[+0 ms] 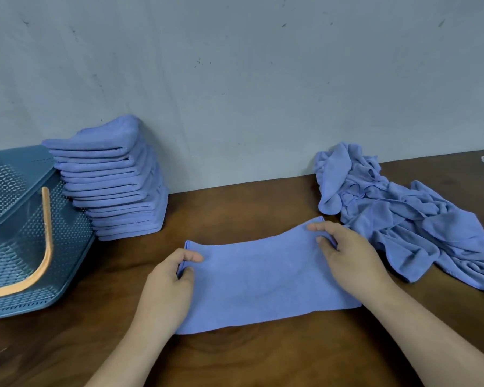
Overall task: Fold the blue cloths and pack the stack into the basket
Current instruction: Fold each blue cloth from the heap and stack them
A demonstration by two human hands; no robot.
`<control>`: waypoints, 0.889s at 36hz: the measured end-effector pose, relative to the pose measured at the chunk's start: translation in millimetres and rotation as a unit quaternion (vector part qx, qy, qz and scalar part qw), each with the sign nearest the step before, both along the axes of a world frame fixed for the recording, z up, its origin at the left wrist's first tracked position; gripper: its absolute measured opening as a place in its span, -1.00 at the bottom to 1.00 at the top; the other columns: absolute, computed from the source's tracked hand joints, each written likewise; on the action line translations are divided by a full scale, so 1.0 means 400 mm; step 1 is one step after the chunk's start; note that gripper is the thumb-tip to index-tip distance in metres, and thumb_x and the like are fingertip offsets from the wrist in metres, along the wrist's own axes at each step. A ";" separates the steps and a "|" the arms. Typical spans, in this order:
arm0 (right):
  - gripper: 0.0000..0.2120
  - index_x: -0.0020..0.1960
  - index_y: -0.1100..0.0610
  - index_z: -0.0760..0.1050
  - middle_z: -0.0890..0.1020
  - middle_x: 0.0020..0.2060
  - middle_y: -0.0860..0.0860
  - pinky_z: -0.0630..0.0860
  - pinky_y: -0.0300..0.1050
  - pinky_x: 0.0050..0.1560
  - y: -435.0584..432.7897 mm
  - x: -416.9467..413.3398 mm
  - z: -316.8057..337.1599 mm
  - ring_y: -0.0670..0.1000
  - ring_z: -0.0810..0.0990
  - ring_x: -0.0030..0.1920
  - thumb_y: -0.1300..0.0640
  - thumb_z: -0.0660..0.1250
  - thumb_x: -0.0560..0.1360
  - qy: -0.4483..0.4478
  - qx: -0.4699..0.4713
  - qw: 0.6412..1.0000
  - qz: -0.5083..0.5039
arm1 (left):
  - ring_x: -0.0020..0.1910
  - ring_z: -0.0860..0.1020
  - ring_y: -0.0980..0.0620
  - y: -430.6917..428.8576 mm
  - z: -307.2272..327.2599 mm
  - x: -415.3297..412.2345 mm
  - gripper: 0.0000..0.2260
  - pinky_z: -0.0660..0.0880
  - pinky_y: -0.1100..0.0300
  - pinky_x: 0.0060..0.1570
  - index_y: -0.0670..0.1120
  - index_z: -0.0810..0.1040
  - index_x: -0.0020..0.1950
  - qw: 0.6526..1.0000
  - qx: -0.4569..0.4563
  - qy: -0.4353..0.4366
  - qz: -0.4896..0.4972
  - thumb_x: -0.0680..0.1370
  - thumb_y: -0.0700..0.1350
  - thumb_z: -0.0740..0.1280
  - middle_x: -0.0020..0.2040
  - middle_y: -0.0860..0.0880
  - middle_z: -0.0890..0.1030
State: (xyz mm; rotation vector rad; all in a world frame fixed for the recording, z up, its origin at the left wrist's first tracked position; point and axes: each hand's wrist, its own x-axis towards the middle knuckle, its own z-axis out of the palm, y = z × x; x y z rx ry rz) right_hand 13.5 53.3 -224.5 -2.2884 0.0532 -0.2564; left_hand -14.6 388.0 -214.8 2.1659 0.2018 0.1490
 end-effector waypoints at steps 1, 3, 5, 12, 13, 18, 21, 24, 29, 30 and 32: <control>-0.67 0.39 -0.21 0.54 0.52 0.05 -0.41 0.38 -0.39 -0.04 0.003 0.001 0.002 -0.28 0.52 0.01 0.10 0.22 0.72 -0.002 -0.014 1.000 0.002 | -0.43 0.40 0.05 0.000 -0.002 0.001 -0.67 0.34 0.25 -0.41 0.15 0.64 0.01 1.000 0.001 -0.001 0.002 0.65 -0.27 0.23 -0.31 -0.12 0.55; -0.64 0.45 -0.20 0.50 0.46 0.16 -0.45 0.35 -0.45 0.03 0.008 0.003 0.011 -0.31 0.44 0.13 0.10 0.21 0.73 -0.001 -0.039 0.999 0.004 | -0.49 0.31 0.12 -0.004 -0.004 0.000 -0.66 0.25 0.31 -0.51 0.13 0.64 -0.01 1.000 0.005 0.001 0.007 0.65 -0.29 0.22 -0.44 0.01 0.43; -0.62 0.49 -0.19 0.47 0.46 0.24 -0.40 0.36 -0.44 0.04 0.009 0.006 0.015 -0.31 0.41 0.15 0.10 0.20 0.73 0.003 -0.054 0.998 0.012 | -0.51 0.29 0.13 -0.007 0.000 -0.004 -0.66 0.24 0.30 -0.53 0.13 0.63 0.01 1.000 0.010 0.003 0.013 0.65 -0.29 0.21 -0.47 0.08 0.40; -0.60 0.51 -0.20 0.44 0.51 0.34 -0.25 0.58 -0.04 0.00 0.007 0.012 0.004 -0.10 0.54 0.14 0.03 0.16 0.71 0.026 -0.172 0.985 0.020 | -0.47 0.41 0.14 -0.011 0.018 -0.015 -0.66 0.34 0.24 -0.47 0.20 0.58 0.11 0.999 0.012 -0.007 0.030 0.67 -0.26 0.21 -0.21 -0.09 0.62; -0.60 0.52 -0.19 0.43 0.50 0.36 -0.25 0.59 -0.04 -0.01 0.007 0.012 0.005 -0.08 0.55 0.16 0.02 0.16 0.71 0.023 -0.176 0.984 0.017 | -0.51 0.40 0.15 -0.015 0.025 -0.019 -0.66 0.31 0.29 -0.51 0.19 0.57 0.15 0.999 0.017 -0.013 0.028 0.68 -0.26 0.21 -0.27 -0.06 0.58; -0.57 0.57 -0.23 0.35 0.38 0.50 -0.26 0.60 -0.03 -0.13 0.013 0.001 0.015 -0.02 0.61 0.19 -0.08 0.17 0.70 0.021 -0.217 0.976 -0.008 | -0.28 0.55 0.20 -0.021 0.029 -0.030 -0.65 0.38 0.34 -0.37 0.13 0.52 0.35 0.992 0.122 -0.030 -0.001 0.67 -0.23 0.22 0.00 0.12 0.54; -0.55 0.57 -0.19 0.35 0.38 0.48 -0.20 0.50 -0.10 -0.27 0.030 -0.010 0.034 0.01 0.58 0.20 -0.12 0.20 0.69 -0.034 -0.304 0.951 -0.041 | 0.02 0.57 0.08 -0.024 0.018 -0.034 -0.58 0.50 0.21 -0.19 0.04 0.48 0.45 0.950 0.302 -0.074 -0.014 0.60 -0.18 0.32 0.39 0.06 0.48; -0.55 0.53 -0.18 0.41 0.43 0.48 -0.13 0.55 0.05 0.17 0.078 -0.023 0.049 0.03 0.44 0.40 -0.14 0.25 0.65 -0.115 -0.306 0.944 0.038 | 0.34 0.50 -0.06 -0.068 0.030 -0.046 -0.58 0.55 -0.01 0.16 0.06 0.48 0.48 0.911 0.391 -0.124 -0.039 0.62 0.05 0.30 0.51 0.01 0.45; -0.36 0.66 -0.35 0.06 -0.03 0.68 -0.26 -0.09 0.04 0.67 0.129 -0.042 0.019 -0.10 -0.12 0.68 -0.47 0.01 0.62 0.037 -0.283 0.930 0.233 | 0.69 -0.15 0.18 -0.118 0.008 -0.062 -0.37 -0.13 -0.03 0.67 0.25 0.02 0.71 0.901 0.377 0.008 -0.217 0.66 0.42 -0.08 0.71 0.24 -0.08; -0.33 0.66 -0.36 0.00 -0.10 0.68 -0.27 -0.18 0.03 0.67 0.121 -0.044 0.020 -0.12 -0.21 0.68 -0.51 0.00 0.60 0.048 -0.292 0.925 0.239 | 0.67 -0.28 0.20 -0.112 0.005 -0.062 -0.35 -0.22 -0.03 0.67 0.29 -0.11 0.71 0.898 0.373 0.033 -0.233 0.65 0.45 -0.09 0.70 0.26 -0.22; -0.24 0.66 -0.39 -0.08 -0.20 0.67 -0.28 -0.26 0.00 0.65 0.102 -0.044 0.030 -0.14 -0.30 0.66 -0.59 -0.02 0.54 0.065 -0.301 0.921 0.240 | 0.62 -0.42 0.20 -0.092 0.008 -0.062 -0.29 -0.29 -0.06 0.66 0.33 -0.26 0.68 0.890 0.381 0.055 -0.243 0.60 0.52 -0.11 0.66 0.28 -0.37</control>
